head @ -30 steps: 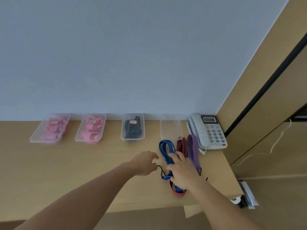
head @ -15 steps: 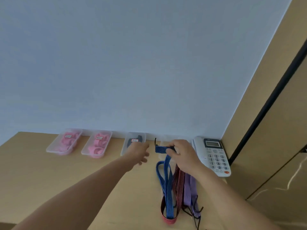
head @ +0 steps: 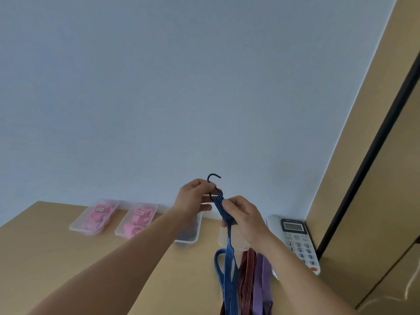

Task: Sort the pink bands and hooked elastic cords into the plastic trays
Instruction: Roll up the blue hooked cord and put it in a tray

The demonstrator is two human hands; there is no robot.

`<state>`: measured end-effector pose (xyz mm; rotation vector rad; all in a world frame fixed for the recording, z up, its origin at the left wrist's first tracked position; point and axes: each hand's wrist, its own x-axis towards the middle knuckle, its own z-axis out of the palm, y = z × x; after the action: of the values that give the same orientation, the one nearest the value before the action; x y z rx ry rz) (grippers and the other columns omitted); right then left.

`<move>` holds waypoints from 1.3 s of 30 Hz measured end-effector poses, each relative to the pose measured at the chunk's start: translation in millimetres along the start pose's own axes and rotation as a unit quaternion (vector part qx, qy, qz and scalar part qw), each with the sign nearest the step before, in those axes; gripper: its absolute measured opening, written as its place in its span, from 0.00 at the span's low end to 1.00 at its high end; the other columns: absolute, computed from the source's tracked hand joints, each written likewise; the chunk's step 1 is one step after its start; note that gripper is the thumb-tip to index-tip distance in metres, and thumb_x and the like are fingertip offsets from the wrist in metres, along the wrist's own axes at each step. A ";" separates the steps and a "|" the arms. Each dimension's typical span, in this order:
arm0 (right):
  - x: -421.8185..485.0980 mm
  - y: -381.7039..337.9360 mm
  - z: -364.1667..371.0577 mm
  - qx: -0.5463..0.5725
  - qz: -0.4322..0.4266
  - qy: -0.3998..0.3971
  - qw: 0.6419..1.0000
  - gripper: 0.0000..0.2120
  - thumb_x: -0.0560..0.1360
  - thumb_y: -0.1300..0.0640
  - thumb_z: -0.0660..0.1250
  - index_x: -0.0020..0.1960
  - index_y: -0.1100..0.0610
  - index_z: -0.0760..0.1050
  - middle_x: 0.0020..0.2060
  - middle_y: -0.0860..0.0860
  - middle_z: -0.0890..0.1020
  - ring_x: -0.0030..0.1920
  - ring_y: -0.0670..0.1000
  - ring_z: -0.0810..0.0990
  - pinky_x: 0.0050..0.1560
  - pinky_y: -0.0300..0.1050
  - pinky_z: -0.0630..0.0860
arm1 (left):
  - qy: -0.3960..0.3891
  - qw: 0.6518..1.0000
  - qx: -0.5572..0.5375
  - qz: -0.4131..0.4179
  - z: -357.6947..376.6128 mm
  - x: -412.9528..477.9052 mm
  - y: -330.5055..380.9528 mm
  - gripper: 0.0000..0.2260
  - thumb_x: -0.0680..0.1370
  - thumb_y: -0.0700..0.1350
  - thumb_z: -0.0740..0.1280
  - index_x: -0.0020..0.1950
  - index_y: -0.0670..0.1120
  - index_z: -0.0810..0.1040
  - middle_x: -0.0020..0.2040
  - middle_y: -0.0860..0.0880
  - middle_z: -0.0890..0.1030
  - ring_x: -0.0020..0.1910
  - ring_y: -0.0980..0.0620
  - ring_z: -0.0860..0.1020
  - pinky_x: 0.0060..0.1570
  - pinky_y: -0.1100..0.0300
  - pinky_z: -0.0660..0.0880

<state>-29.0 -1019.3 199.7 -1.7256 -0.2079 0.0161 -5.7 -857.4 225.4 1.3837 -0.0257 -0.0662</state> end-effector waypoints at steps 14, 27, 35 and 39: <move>17.1 -17.0 42.5 -0.012 0.091 0.141 0.986 0.20 0.80 0.45 0.63 0.41 0.60 0.78 0.31 0.52 0.84 0.21 0.49 0.71 0.26 0.41 0.69 | -0.099 0.929 0.312 0.171 -32.9 18.5 8.9 0.06 0.82 0.44 0.59 0.49 0.46 0.74 0.43 0.45 0.82 0.36 0.51 0.75 0.40 0.54 0.75; 12.0 -35.5 43.1 0.157 0.123 0.125 0.972 0.19 0.75 0.44 0.70 0.49 0.60 0.84 0.43 0.58 0.87 0.38 0.51 0.85 0.36 0.42 0.78 | -0.105 0.731 0.453 0.499 -49.4 25.8 -0.8 0.09 0.80 0.38 0.64 0.54 0.41 0.83 0.50 0.47 0.84 0.44 0.48 0.82 0.42 0.54 0.80; 12.5 -36.8 44.4 0.181 0.064 0.139 0.972 0.05 0.73 0.56 0.74 0.46 0.56 0.85 0.41 0.56 0.86 0.36 0.52 0.83 0.36 0.43 0.77 | -0.227 0.972 0.048 0.034 -42.8 24.4 15.1 0.12 0.74 0.43 0.66 0.56 0.43 0.81 0.50 0.44 0.84 0.49 0.46 0.83 0.58 0.49 0.77; 13.6 -35.4 50.0 0.121 0.039 0.134 0.983 0.03 0.73 0.56 0.74 0.44 0.55 0.85 0.37 0.57 0.86 0.34 0.52 0.83 0.35 0.40 0.77 | -0.225 0.974 -0.015 -0.025 -37.3 16.3 15.6 0.15 0.80 0.47 0.60 0.59 0.39 0.79 0.48 0.42 0.85 0.45 0.47 0.82 0.47 0.55 0.78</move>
<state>-26.7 -963.0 227.5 -1.4745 0.0591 -0.1285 13.2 -818.9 233.5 1.3143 -0.3677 -0.4196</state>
